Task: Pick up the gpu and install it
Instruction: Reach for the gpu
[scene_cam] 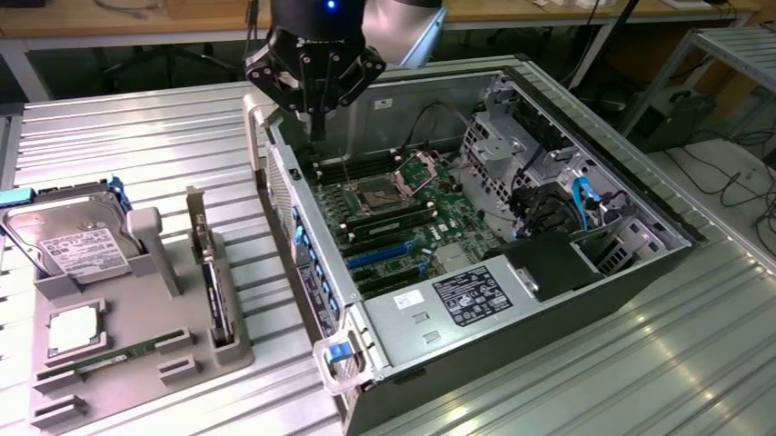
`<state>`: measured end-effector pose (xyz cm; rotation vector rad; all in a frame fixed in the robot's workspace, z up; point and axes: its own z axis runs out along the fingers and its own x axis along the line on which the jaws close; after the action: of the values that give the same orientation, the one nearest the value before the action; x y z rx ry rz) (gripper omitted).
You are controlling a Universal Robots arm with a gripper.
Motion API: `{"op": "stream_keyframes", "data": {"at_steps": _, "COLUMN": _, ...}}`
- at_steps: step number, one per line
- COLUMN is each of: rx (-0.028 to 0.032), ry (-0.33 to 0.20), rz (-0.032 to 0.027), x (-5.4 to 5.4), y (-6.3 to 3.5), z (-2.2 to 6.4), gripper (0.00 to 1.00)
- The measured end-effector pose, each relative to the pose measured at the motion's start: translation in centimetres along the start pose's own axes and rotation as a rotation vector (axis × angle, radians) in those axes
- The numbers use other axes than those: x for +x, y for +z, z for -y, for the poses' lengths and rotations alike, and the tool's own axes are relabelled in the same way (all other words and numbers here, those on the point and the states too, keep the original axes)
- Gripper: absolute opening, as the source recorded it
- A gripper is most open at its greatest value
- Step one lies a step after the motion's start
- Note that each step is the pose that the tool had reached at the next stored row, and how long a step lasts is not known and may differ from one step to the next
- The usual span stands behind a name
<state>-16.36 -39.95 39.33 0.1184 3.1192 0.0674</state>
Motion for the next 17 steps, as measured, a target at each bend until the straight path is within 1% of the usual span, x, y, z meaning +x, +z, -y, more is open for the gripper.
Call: {"op": "stream_keyframes", "data": {"at_steps": 17, "rx": 0.0003, "ry": 0.0, "rz": -0.0033, "x": 0.61, "y": -0.02, "z": 0.09, "gripper": 0.11}}
